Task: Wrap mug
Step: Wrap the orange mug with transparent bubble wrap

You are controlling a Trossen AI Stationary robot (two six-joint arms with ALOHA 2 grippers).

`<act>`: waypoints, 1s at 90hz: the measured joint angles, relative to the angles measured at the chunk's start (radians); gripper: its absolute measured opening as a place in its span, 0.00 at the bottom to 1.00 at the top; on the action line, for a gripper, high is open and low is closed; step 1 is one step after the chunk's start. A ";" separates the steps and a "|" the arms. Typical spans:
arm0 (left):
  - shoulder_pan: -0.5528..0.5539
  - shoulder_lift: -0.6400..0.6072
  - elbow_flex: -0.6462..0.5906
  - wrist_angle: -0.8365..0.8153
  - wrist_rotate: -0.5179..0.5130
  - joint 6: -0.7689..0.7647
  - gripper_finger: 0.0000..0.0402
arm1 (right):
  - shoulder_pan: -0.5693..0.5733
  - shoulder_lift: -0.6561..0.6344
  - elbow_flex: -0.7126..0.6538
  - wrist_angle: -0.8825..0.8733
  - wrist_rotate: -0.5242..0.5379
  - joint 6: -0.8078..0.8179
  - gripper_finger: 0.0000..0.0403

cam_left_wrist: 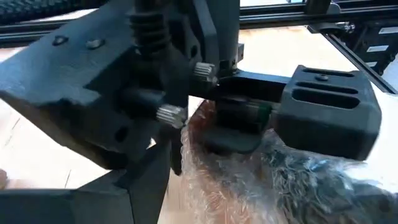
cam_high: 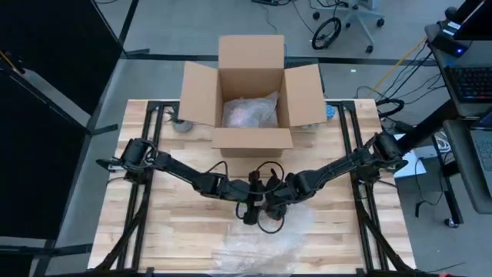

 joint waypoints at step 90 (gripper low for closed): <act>0.000 0.000 0.000 -0.006 0.014 -0.006 0.59 | 0.000 -0.001 -0.004 0.032 -0.002 -0.055 0.36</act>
